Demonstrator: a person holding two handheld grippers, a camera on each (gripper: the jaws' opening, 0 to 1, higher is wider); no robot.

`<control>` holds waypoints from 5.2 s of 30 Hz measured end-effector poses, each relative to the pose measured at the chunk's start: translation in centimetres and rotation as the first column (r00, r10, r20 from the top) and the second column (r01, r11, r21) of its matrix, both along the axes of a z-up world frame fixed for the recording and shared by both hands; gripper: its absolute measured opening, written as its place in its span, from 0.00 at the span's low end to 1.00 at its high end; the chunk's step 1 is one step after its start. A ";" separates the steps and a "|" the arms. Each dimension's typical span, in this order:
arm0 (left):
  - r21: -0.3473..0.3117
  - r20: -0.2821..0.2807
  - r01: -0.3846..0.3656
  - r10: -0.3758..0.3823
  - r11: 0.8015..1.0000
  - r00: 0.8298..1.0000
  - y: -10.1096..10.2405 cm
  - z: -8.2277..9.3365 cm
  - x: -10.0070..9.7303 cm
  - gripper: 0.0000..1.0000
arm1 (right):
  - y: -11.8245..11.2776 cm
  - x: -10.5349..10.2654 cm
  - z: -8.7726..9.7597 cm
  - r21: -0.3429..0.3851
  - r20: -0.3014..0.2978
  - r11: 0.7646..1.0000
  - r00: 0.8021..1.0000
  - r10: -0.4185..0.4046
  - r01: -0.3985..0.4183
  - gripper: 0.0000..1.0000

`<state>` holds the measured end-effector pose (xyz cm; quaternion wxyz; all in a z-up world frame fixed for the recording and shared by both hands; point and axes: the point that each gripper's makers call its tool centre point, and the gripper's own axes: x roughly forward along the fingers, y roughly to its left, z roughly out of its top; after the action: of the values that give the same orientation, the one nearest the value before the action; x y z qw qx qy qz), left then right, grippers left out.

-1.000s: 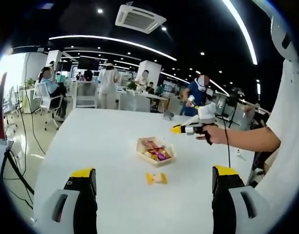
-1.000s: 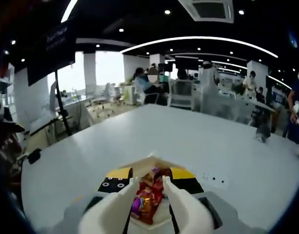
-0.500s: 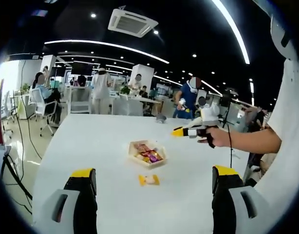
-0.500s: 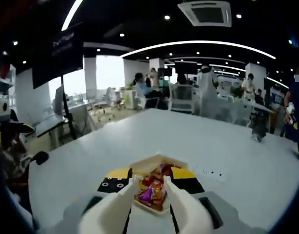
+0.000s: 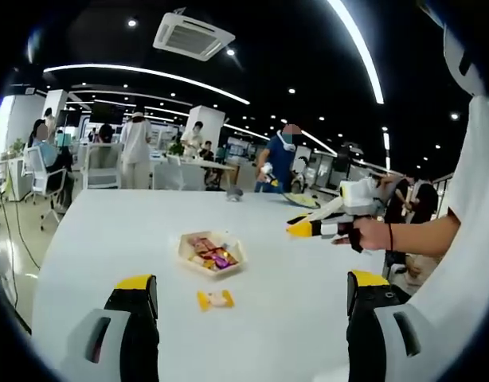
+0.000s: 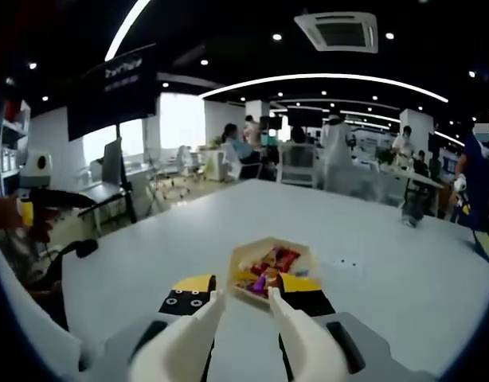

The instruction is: Place the target food into the container with the food tongs after gripping and lifting it, then release it inside without dropping or visibly crushing the food.

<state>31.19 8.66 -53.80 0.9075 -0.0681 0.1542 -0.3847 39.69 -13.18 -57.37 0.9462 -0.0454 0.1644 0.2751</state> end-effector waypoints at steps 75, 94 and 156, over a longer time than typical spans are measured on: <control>0.110 -0.132 -0.302 0.315 0.947 0.940 6.7 -2.8 -3.2 0.99 | 14.9 4.1 -13.0 -0.126 -0.169 0.831 0.837 0.521 -0.542 0.30; 0.106 -0.146 -0.329 0.342 0.938 0.928 7.0 -3.2 -1.6 0.99 | 15.8 3.8 -15.0 -0.062 -0.244 0.820 0.805 0.540 -0.569 0.30; 0.000 -0.015 -0.048 0.048 0.999 0.999 1.0 0.1 0.7 0.99 | 4.4 0.4 -1.2 0.020 -0.066 0.996 0.994 0.084 -0.083 0.22</control>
<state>31.85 9.71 -53.69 0.9153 -0.0749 0.1593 -0.3622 40.09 -8.78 -58.54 0.9282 -0.0349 0.1916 0.3171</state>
